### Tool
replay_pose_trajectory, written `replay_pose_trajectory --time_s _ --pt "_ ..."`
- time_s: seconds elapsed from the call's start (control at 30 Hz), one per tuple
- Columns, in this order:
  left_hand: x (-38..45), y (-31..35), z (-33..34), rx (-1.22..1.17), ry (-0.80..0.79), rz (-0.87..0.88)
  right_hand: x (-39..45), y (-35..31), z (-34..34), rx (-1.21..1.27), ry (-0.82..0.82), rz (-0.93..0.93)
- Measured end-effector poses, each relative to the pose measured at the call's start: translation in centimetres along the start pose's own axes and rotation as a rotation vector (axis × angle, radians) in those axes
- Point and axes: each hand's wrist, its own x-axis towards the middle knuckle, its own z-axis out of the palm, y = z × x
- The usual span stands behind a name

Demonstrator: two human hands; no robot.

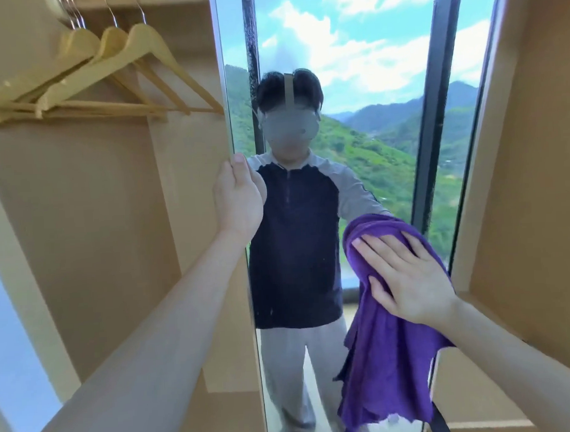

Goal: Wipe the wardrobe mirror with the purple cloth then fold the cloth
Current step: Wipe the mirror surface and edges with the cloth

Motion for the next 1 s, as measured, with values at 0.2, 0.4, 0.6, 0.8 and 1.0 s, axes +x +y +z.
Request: replay_pose_trajectory --time_s 0.2,0.4,0.6,0.8,1.0 --pt "-0.2 -0.1 0.4 0.009 0.052 0.015 8.2 7.9 -7.2 -0.075 0.079 0.090" --pt "-0.4 -0.8 0.5 0.001 0.070 0.026 17.8 13.6 -13.5 -0.151 0.082 0.015" --pt "-0.6 -0.6 1.0 0.009 0.125 0.043 22.5 13.8 -15.5 -0.095 0.148 -0.008" --pt "-0.4 -0.9 1.2 0.010 0.148 0.031 22.8 8.8 -13.4 -0.032 0.221 0.067" --pt "0.0 -0.7 0.1 -0.002 0.002 -0.010 20.7 8.7 -12.3 -0.083 0.080 -0.172"
